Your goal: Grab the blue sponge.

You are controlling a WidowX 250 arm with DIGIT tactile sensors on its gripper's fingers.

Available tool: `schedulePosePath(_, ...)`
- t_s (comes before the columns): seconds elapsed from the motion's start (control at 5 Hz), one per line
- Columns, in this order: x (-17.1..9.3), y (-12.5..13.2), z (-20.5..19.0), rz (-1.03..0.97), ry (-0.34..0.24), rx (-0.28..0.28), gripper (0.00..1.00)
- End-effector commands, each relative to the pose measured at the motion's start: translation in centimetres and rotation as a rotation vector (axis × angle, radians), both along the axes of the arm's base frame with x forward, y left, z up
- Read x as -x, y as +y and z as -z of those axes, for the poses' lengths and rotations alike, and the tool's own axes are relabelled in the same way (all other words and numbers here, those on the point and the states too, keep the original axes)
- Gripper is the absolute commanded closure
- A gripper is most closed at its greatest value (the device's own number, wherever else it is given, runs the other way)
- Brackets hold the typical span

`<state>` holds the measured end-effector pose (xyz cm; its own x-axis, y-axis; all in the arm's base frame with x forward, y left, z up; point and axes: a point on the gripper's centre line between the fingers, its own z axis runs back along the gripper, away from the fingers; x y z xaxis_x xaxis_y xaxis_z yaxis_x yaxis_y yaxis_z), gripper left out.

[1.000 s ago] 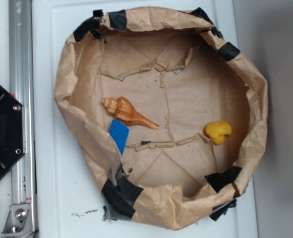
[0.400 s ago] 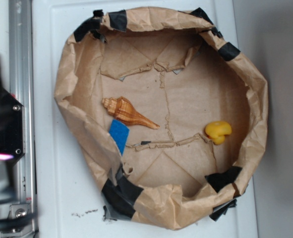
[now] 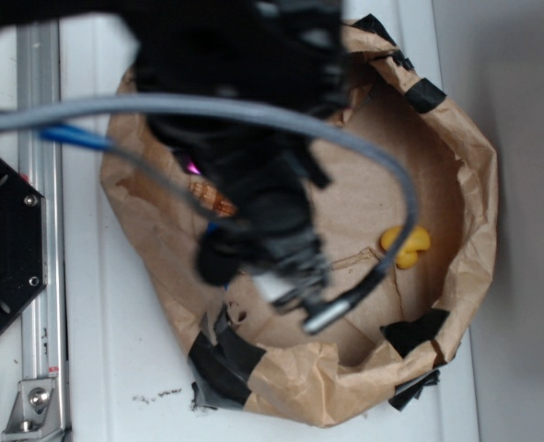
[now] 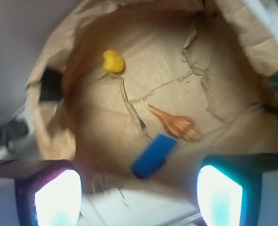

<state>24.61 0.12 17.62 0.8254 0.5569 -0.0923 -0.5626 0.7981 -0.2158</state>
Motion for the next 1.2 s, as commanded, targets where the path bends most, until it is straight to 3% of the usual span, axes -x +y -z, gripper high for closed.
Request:
schedulePosePath(0.0, 2.4, -2.3, 9.0, -0.063, 0.128, 0.06, 0.0)
schedulePosePath(0.2, 2.5, -1.9, 11.9, 0.03, 0.045, -0.019, 0.0)
schedulePosePath(0.8, 2.5, -1.9, 11.9, 0.03, 0.045, -0.019, 0.0)
schedulePosePath(1.0, 5.0, -0.5, 14.1, -0.033, 0.137, -0.039, 0.0)
